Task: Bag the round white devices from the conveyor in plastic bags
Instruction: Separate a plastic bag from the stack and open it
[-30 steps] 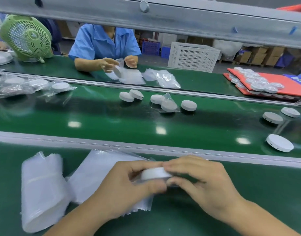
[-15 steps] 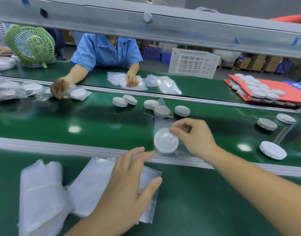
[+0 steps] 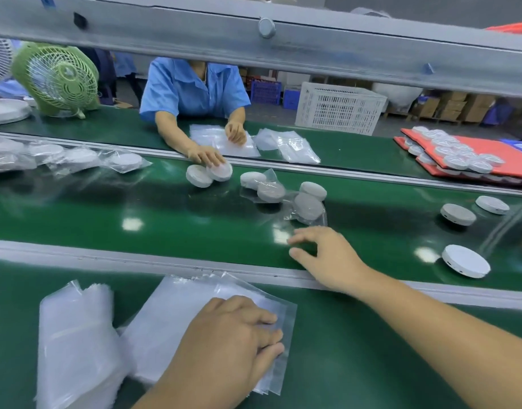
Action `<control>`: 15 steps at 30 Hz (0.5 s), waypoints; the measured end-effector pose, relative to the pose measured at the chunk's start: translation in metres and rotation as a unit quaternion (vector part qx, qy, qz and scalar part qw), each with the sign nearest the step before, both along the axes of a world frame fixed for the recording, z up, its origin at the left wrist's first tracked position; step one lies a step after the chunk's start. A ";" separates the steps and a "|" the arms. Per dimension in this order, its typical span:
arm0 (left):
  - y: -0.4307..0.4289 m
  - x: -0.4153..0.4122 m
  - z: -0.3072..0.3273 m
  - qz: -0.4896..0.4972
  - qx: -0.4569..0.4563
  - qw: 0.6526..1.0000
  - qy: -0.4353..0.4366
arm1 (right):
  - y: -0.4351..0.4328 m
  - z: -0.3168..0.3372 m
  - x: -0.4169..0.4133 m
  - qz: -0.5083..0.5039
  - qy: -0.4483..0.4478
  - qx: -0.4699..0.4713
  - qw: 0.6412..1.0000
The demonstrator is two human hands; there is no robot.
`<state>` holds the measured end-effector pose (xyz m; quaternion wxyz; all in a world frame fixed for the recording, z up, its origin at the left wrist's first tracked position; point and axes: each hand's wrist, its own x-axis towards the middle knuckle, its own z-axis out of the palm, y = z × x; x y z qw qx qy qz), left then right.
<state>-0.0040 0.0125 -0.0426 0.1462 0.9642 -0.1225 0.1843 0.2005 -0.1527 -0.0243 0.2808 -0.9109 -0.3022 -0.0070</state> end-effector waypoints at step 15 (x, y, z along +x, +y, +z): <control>-0.007 -0.005 -0.008 0.084 -0.007 0.996 -0.006 | -0.028 -0.025 -0.096 0.062 -0.016 -0.137 0.989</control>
